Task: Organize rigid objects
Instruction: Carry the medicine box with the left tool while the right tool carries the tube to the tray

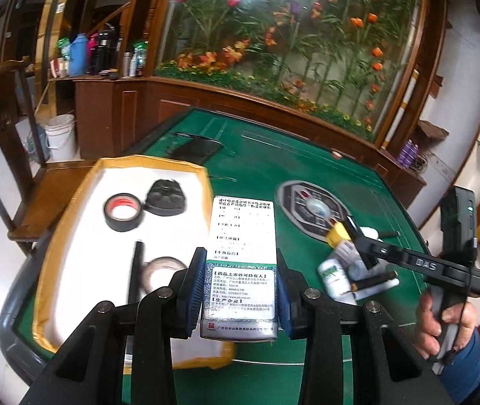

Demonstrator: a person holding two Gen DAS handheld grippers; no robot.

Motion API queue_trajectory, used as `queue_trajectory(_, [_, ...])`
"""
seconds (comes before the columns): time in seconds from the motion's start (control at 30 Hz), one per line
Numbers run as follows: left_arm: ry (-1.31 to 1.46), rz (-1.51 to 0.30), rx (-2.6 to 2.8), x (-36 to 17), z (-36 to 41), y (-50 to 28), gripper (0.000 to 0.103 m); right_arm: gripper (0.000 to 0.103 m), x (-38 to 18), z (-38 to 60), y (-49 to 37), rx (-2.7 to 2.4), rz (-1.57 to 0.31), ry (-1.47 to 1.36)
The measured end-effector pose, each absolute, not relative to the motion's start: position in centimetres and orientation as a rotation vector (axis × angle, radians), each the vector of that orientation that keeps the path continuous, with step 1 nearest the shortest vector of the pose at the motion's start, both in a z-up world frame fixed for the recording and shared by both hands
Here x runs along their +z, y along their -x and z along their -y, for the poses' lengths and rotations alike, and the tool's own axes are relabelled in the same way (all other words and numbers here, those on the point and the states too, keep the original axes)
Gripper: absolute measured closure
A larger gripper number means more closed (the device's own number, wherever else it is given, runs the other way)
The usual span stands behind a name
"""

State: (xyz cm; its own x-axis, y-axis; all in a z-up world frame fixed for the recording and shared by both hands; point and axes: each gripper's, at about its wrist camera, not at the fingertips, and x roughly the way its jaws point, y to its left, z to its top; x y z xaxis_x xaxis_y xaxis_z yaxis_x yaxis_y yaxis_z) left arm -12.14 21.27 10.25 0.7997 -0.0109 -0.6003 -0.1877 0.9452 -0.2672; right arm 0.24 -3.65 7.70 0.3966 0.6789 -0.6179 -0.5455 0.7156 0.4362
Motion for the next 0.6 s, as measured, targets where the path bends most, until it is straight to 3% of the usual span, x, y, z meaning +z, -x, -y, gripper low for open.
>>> queue_trajectory(0.4, [0.404,-0.649,0.215,7.5,-28.5,13.5,0.064,0.085,10.8,-5.1,1.5,0.923,-0.884,-0.124])
queue_trajectory(0.6, [0.417,-0.710,0.259,4.5,-30.7,12.7,0.064,0.085,9.8,-11.1,1.5,0.970,-0.952,-0.080])
